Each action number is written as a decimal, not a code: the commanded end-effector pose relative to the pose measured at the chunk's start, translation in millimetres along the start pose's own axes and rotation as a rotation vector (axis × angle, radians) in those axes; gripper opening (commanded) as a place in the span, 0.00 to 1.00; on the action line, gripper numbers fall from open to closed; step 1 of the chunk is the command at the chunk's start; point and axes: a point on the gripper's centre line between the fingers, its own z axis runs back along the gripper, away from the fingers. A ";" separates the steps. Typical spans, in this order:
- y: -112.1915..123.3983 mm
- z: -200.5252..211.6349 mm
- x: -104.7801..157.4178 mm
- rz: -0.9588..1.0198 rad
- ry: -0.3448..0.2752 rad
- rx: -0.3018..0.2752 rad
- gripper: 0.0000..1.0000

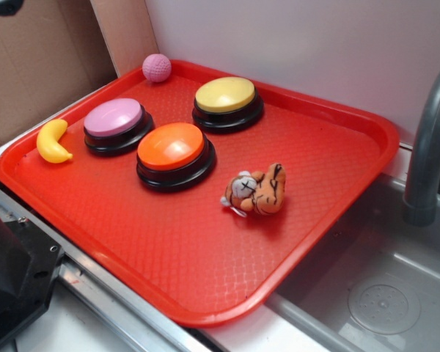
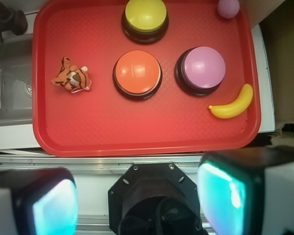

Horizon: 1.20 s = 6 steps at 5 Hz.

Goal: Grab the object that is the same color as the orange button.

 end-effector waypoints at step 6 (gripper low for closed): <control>-46.6 -45.3 66.1 -0.607 -0.190 -0.051 1.00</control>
